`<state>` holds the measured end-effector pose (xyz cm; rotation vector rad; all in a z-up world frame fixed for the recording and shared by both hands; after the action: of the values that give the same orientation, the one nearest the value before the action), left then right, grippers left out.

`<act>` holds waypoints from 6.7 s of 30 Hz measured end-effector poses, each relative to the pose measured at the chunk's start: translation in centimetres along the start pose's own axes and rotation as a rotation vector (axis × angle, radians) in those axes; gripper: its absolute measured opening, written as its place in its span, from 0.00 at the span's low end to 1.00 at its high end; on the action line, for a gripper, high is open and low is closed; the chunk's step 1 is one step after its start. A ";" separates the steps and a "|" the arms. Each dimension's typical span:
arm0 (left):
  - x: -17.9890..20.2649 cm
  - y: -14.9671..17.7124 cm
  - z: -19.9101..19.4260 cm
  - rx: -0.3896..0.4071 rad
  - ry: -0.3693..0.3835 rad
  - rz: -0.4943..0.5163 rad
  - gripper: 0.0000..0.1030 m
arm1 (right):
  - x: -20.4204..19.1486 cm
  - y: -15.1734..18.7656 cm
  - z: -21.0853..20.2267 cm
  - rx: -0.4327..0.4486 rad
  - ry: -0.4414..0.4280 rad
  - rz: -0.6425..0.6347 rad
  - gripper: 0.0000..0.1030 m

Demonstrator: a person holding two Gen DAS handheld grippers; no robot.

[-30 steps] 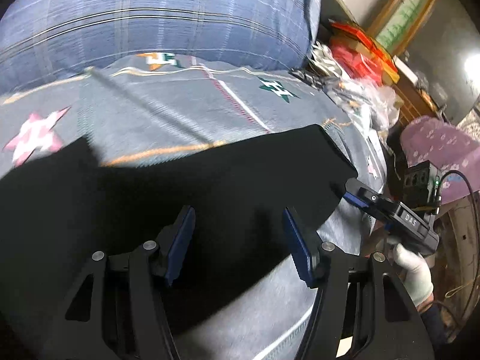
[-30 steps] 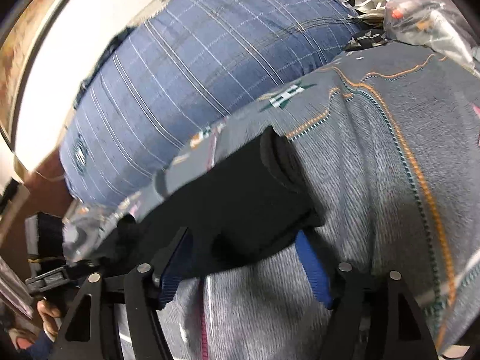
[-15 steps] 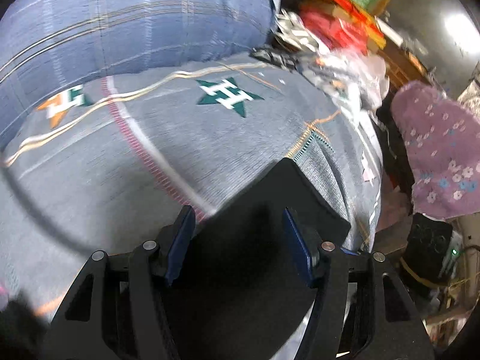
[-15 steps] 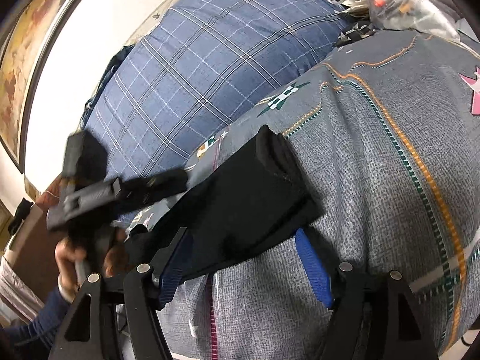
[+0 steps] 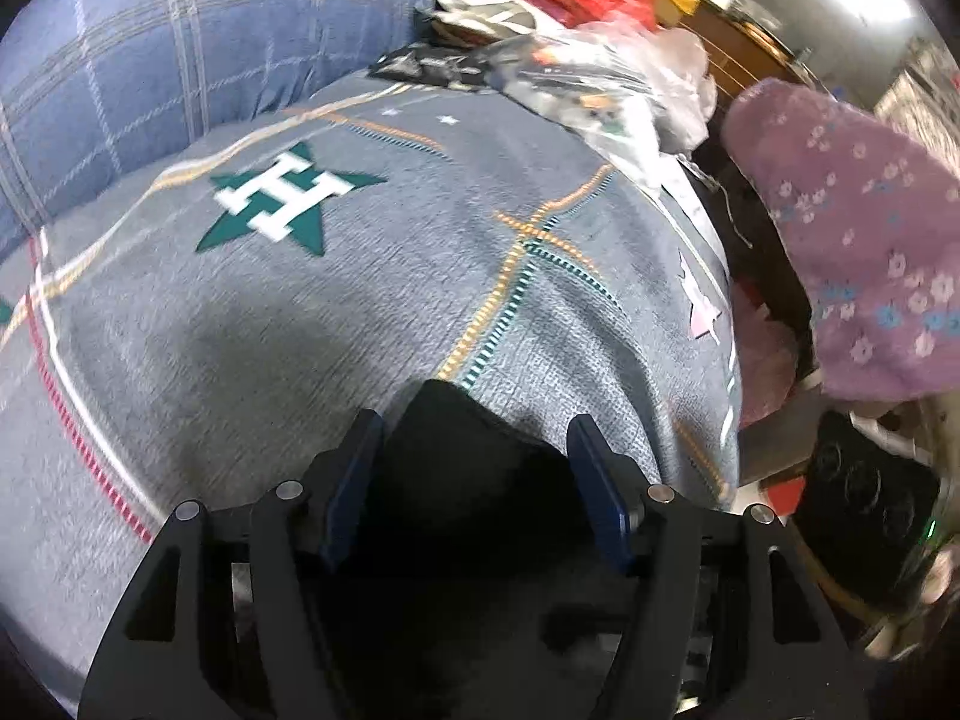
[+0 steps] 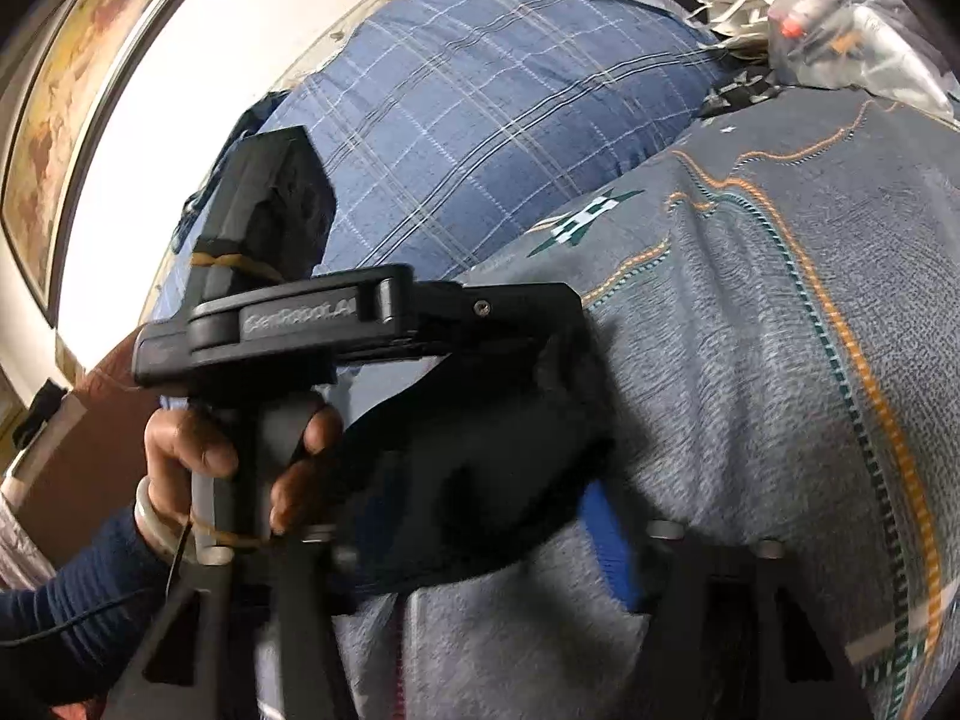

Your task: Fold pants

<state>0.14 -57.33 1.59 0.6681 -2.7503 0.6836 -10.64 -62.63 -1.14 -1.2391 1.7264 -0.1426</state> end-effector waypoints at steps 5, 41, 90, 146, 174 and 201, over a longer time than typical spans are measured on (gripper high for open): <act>-0.1 0.1 -0.1 0.007 0.010 -0.005 0.17 | 0.7 -0.5 0.7 0.004 -0.052 0.041 0.16; -13.5 31.0 -22.2 0.392 -0.082 -0.713 0.65 | -21.0 2.9 7.9 -0.255 -0.260 -0.427 0.57; -10.0 30.9 -18.5 0.364 -0.355 -0.705 0.17 | -22.5 7.5 13.2 -0.349 -0.035 -0.595 0.58; -11.7 45.9 -25.8 0.572 -0.531 -1.132 0.45 | -29.7 9.6 15.1 -0.330 -0.130 -0.755 0.80; -15.5 48.5 -25.3 0.663 -0.356 -1.336 0.58 | -44.5 14.3 33.7 -0.890 -0.170 -1.272 0.51; -3.8 27.4 -19.5 0.540 -0.166 -0.532 0.19 | -27.6 -1.4 9.6 -0.298 -0.398 -0.611 0.07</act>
<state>-7.63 -24.80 6.68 1.5513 -2.3342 1.2775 -2.21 -37.86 11.90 -1.8494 1.0128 0.0079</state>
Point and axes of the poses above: each gripper's, at about its wrist camera, not at the fingertips, and z roughly the way its jaws point, x to its right, y to its underside, the point moved 4 cm from there along z, roughly the way its jaws point, and after that the axes turned 11 degrees about -x, right-handed, at the moved point
